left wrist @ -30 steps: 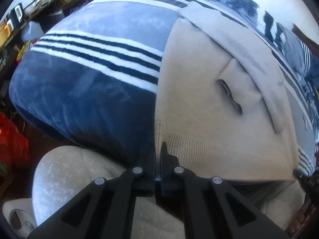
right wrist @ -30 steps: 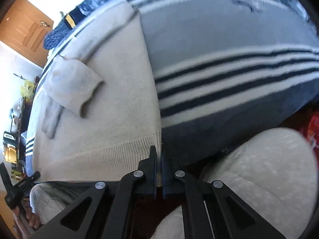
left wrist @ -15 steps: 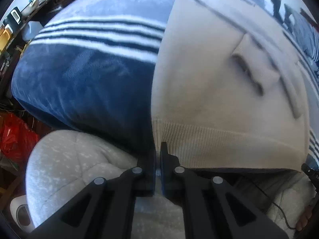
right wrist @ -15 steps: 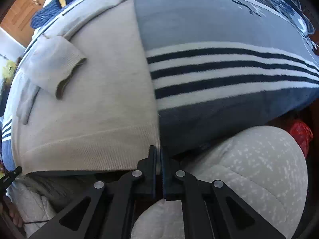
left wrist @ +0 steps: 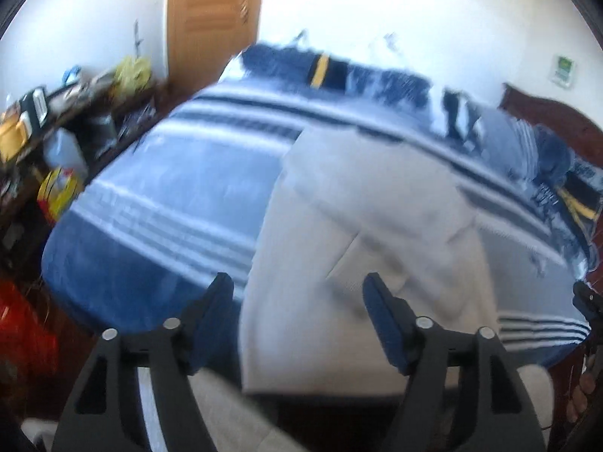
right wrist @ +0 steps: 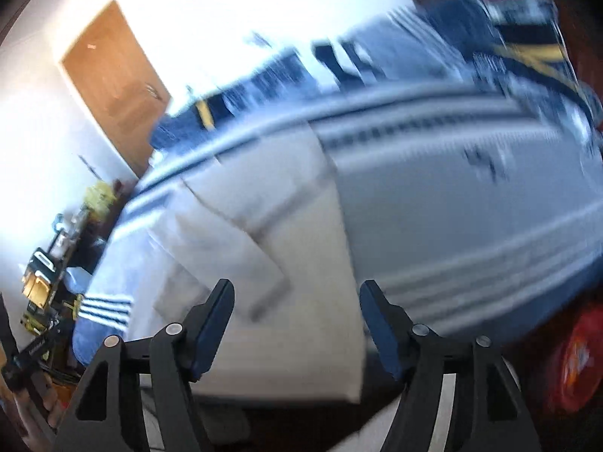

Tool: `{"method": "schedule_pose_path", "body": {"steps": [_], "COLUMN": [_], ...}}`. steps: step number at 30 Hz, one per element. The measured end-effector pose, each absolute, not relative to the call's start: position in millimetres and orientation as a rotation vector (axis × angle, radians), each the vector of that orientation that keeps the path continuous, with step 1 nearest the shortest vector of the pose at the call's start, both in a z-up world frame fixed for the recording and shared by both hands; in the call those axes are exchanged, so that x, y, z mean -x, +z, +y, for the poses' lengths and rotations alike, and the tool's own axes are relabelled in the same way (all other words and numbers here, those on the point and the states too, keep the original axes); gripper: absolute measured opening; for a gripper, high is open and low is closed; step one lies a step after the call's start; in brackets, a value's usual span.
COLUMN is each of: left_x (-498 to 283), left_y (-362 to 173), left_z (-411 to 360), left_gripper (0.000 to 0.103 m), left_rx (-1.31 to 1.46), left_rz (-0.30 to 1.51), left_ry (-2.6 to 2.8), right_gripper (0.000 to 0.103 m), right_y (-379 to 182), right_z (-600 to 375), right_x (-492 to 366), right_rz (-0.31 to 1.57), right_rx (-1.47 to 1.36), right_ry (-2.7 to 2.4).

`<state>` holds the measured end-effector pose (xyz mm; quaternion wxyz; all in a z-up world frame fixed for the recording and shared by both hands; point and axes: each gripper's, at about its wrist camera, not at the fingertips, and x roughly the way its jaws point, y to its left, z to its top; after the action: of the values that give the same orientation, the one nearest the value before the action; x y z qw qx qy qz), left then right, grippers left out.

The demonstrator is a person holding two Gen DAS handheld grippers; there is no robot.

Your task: Fold small clothes

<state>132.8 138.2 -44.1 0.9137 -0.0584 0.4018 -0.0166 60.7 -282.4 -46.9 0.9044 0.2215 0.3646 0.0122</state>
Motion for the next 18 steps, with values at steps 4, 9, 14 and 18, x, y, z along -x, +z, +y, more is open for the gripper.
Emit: {"method": "schedule_pose_path", "body": {"steps": [4,9,14,18], "left_x": [-163.7,-224.6,-315.7,-376.8], "left_y": [-22.1,-23.0,-42.5,-59.6], "left_z": [124.0,125.6,132.5,124.3], "left_gripper": [0.074,0.077,0.077,0.077], "left_rx": [0.049,0.079,0.106,0.072], "left_rz": [0.751,0.765,0.865,0.877], "left_ry": [-0.019,-0.045,-0.010,-0.019], "right_gripper": [0.088,0.088,0.088,0.088], "right_y": [-20.8,-18.4,-40.0,-67.9], "right_z": [-274.6,-279.2,-296.2,-302.1], "right_x": [-84.0,-134.6,-207.4,-271.7], "right_rz": [0.694,0.709,0.792,0.855], "right_rx": [-0.428,-0.472,-0.535,-0.548], "right_ry": [0.054,0.097,0.148,0.171]}}
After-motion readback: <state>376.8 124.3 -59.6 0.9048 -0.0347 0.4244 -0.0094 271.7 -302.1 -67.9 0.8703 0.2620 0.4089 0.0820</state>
